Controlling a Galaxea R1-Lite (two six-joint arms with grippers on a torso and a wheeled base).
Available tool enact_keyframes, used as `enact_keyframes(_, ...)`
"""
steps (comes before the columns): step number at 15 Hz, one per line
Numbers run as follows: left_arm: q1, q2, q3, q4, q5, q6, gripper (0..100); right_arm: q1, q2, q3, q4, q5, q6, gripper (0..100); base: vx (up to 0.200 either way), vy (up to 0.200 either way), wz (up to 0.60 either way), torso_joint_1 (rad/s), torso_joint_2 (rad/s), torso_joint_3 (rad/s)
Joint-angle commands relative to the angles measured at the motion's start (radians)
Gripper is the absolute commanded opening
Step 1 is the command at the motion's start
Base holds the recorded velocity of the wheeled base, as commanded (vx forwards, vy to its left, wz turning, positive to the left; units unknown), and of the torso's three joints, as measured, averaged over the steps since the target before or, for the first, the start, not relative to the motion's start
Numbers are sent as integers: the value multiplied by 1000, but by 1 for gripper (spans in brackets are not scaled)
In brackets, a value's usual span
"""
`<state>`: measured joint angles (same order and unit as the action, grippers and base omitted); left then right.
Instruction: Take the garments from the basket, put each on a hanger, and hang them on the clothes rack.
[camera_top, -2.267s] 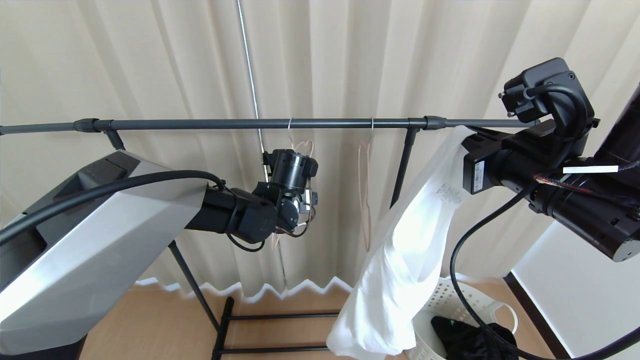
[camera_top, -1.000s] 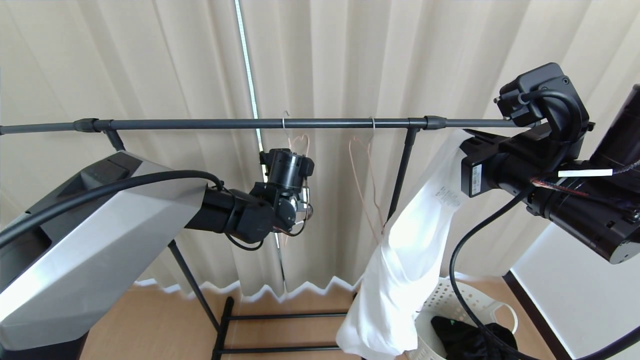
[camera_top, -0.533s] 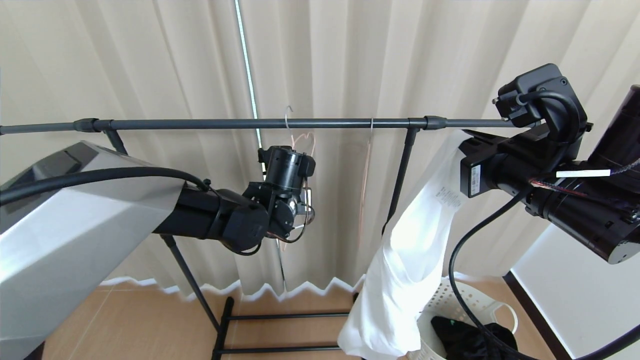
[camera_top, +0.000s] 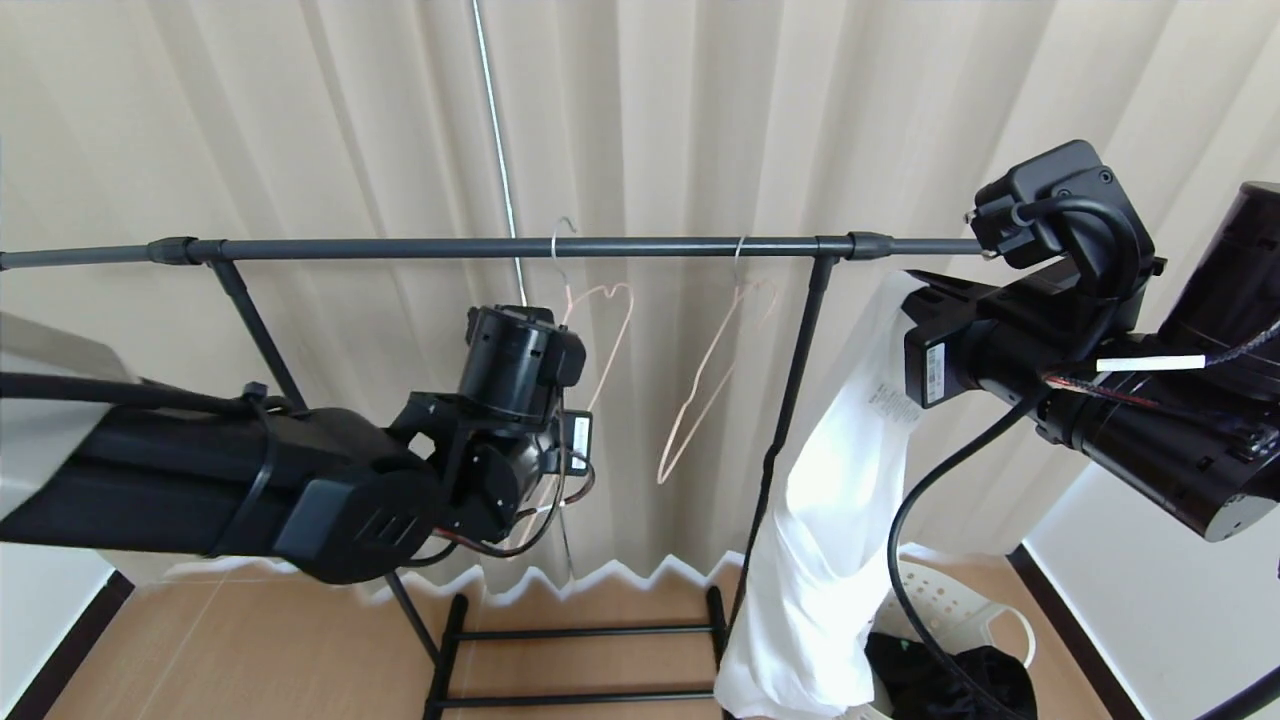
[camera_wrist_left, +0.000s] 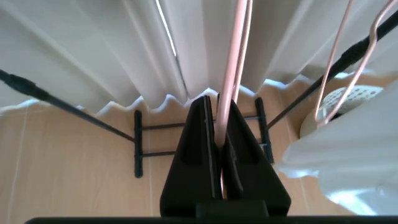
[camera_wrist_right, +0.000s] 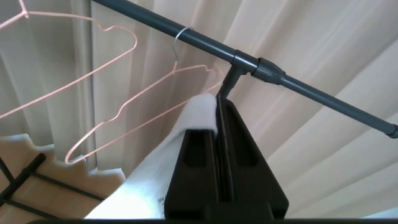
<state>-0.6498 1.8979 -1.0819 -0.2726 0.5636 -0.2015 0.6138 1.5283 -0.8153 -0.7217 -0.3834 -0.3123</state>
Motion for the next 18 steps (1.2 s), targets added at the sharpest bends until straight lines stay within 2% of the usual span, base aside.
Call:
enact_keyframes(1, -2, -155, 169, -53, -10, 45, 0, 1, 13, -1, -1, -2, -1, 0, 0, 0, 0, 0, 0, 0)
enact_keyframes(4, 9, -283, 361, -178, -183, 123, 0, 1, 23, -2, -2, -3, -1, 0, 0, 0, 0, 0, 0, 0)
enact_keyframes(6, 35, -376, 493, -237, -344, 201, 0, 1, 24, -4, -1, -8, -2, 0, 0, 0, 0, 0, 0, 0)
enact_keyframes(7, 55, -405, 527, -263, -383, 244, 0, 1, 26, -5, -1, -11, -2, 0, 0, 0, 0, 0, 0, 0)
enact_keyframes(9, 78, -434, 580, -372, -395, 261, 0, 0, 38, -7, -1, -31, -2, 0, 0, 0, 0, 0, 0, 0)
enact_keyframes(11, 79, -450, 646, -467, -458, 272, 0, -2, 67, -15, -2, -66, -2, 0, 0, 0, 0, 0, 0, 0)
enact_keyframes(16, 88, -474, 738, -519, -677, 393, 0, -46, 118, -47, -4, -115, -2, 0, 0, 0, 0, 0, 0, 0)
enact_keyframes(18, 88, -470, 748, -519, -697, 419, 0, -66, 133, -56, -27, -115, -4, 0, 0, 0, 0, 0, 0, 0)
